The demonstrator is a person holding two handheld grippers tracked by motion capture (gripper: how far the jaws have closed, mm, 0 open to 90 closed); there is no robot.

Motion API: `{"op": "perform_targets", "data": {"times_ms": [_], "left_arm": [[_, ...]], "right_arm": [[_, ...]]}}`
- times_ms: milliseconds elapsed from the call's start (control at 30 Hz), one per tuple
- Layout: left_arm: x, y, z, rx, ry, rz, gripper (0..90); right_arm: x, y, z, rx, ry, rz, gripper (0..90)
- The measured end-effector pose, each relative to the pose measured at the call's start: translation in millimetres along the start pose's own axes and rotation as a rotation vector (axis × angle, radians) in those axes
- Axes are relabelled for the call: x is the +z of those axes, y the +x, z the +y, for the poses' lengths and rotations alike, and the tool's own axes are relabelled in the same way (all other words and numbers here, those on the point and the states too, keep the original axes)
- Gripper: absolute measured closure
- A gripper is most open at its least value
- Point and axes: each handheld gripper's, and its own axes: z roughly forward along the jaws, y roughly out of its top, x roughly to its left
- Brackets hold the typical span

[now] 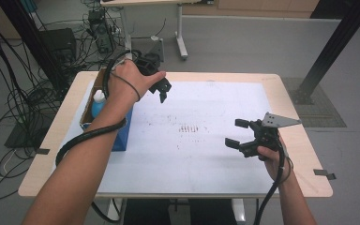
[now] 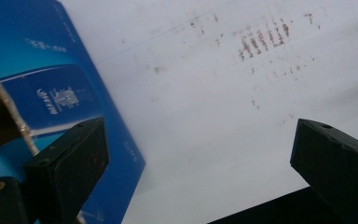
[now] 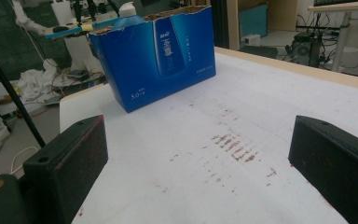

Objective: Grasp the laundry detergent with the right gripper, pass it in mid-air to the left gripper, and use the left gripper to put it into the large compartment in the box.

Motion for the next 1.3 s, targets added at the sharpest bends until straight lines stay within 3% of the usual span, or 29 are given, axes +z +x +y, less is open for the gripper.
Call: {"op": "perform_targets", "data": {"times_ms": [167, 500, 1300], "left_arm": [[13.7, -5.1, 3.8, 0.020, 0.014, -0.015, 4.9], [39.1, -6.2, 7.8, 0.022, 0.042, -0.036, 5.0], [74.6, -8.5, 7.1, 0.042, 0.059, -0.067, 5.0]], "right_arm": [[-2.1, 0.4, -1.4, 0.001, -0.002, -0.004, 4.6], [-5.3, 2.4, -2.3, 0.005, 0.001, -0.011, 4.6], [-4.0, 3.5, -0.6, 0.004, 0.008, -0.012, 4.7]]}}
